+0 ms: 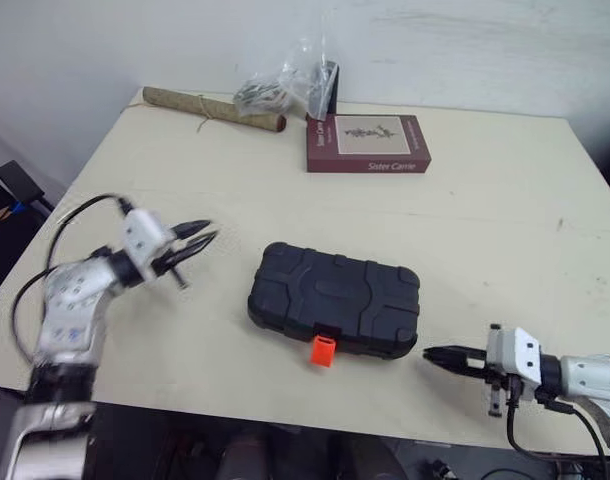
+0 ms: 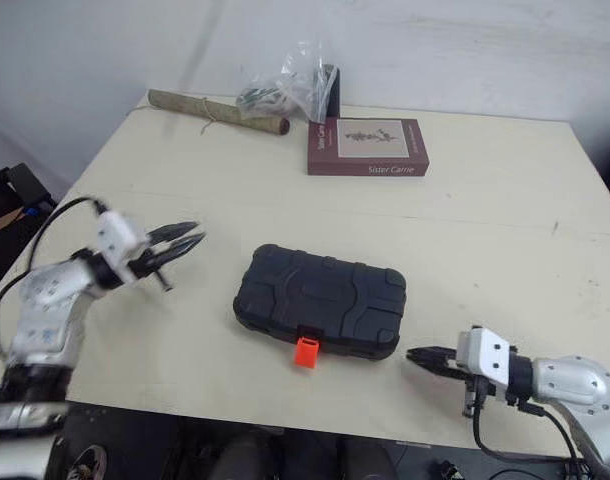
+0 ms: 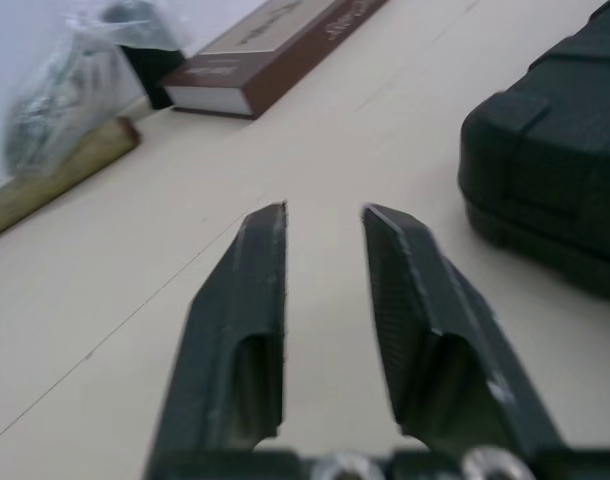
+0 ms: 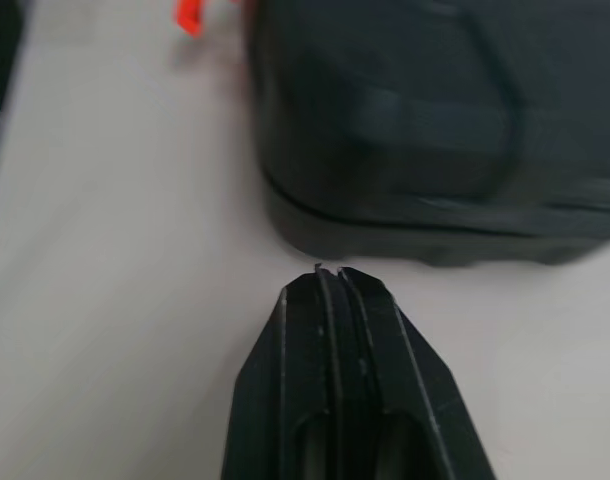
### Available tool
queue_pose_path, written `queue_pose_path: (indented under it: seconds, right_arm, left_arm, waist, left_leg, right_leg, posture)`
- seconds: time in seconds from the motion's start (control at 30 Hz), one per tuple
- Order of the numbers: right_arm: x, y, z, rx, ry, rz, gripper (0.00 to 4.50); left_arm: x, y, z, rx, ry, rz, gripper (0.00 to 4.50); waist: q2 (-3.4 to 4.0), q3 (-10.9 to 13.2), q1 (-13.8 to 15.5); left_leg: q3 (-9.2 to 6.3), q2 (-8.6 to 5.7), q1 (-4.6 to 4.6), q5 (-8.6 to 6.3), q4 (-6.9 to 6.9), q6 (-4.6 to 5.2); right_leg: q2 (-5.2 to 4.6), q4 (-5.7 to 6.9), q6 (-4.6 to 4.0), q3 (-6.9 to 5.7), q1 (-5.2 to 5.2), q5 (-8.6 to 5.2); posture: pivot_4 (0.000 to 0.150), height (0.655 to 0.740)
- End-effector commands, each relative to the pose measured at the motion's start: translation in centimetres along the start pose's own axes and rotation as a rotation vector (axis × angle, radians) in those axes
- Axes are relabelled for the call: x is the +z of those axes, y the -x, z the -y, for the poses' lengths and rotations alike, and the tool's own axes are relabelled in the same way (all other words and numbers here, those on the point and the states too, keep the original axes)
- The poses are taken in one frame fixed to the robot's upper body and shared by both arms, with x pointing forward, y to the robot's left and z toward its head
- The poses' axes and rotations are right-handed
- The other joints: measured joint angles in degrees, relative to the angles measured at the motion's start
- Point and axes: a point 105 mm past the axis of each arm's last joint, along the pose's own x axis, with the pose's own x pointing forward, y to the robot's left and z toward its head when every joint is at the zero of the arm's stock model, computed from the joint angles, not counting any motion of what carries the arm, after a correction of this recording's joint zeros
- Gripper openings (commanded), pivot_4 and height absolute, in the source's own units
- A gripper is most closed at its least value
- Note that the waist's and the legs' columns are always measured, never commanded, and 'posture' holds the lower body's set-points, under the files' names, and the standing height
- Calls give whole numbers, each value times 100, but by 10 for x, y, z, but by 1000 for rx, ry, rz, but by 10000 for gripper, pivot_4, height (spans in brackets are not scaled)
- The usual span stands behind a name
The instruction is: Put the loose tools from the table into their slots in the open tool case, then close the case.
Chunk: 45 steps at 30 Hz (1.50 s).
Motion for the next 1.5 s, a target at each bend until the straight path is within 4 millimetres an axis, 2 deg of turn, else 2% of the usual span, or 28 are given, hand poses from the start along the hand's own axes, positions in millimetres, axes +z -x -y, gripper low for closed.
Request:
queue_pose_path:
  seconds: [0.03,0.17,0.3,0.37,0.57,0.67,0.83,0.93,1.0,1.13,1.23,1.33,1.4,1.5]
  right_arm:
    - [7,-13,-13,94,-54,-20,0]
    - [7,-28,-12,99,-68,-44,0]
    - [-1,-38,-6,68,-81,-78,0]
    - [-5,-41,1,26,-65,-89,0]
    - [-20,-43,35,-156,-25,-107,0]
    - [-30,-42,63,-257,27,-143,0]
    - [-26,-50,110,-382,89,-135,0]
    - [-24,-54,124,-405,108,-131,0]
    - [-23,-53,131,-403,117,-139,0]
    - [-25,-32,134,-415,96,-161,0]
    - [-29,-10,121,-377,91,-190,0]
    - [-25,7,111,-374,61,-180,0]
    - [-19,19,109,-413,48,-164,0]
    - [-10,29,106,-449,46,-136,0]
  left_arm:
    - [-21,-25,3,-81,57,-97,470]
    - [-30,-55,4,-122,109,-139,470]
    - [-37,-69,16,-200,174,-148,470]
    - [-41,-69,24,-252,195,-156,470]
    - [-42,-59,40,-348,196,-108,470]
    - [-38,-44,57,-396,207,-58,470]
    - [-24,-16,86,-427,228,-21,470]
    - [-22,-7,90,-365,241,-32,470]
    - [-20,3,82,-272,245,-33,470]
    - [5,21,58,-178,229,45,470]
    - [25,20,56,-228,206,89,470]
    - [44,5,57,-272,197,145,470]
    - [56,-13,65,-334,191,176,470]
    - [65,-39,76,-407,163,181,470]
  waist:
    - [-1,0,-10]
    - [-14,6,-30]
    - [-16,7,-15]
    - [-17,6,-28]
    - [-49,-9,-81]
    - [-63,-17,-150]
    - [-72,-20,-187]
    - [-69,-20,-105]
    - [-68,-19,-91]
    - [-65,-18,-65]
    - [-43,-14,90]
    - [-32,-15,186]
    - [-33,-15,220]
    - [-29,-15,175]
  left_leg:
    - [1,0,-2,0,1,0]
    - [15,1,-11,1,5,-1]
    - [21,2,-28,3,11,-5]
    - [23,2,-28,3,10,-5]
    - [26,8,-14,11,10,-19]
    - [28,9,-3,12,13,-20]
    - [25,7,43,22,14,-17]
    - [14,6,85,22,-2,-16]
    - [11,7,85,23,-9,-17]
    - [15,6,82,23,-8,-16]
    - [2,-2,74,20,-8,-12]
    - [-10,-42,65,9,-9,16]
    - [-15,-55,51,2,-8,36]
    - [-17,-66,16,6,-6,52]
  right_leg:
    - [0,3,0,0,-3,0]
    - [6,11,0,12,-29,0]
    - [5,33,0,18,-61,0]
    - [5,35,0,18,-64,0]
    - [5,49,-1,16,-63,0]
    - [3,55,-3,17,-54,1]
    - [-8,59,-16,16,-5,9]
    - [-9,52,-19,5,40,9]
    - [-6,52,-23,3,37,10]
    - [-8,47,-24,6,38,10]
    - [-20,30,-23,-10,45,10]
    - [-59,18,-22,-29,51,11]
    - [-72,-2,-13,-37,53,16]
    - [-75,-48,20,-39,46,33]
  posture:
    - [1500,7400]
    - [1500,7400]
    - [1500,7400]
    - [1500,7400]
    - [1500,7400]
    - [1500,7400]
    - [1500,7400]
    - [1500,7400]
    - [1500,7400]
    - [1500,7400]
    - [1500,7400]
    - [1500,7400]
    - [1500,7400]
    - [1500,7400]
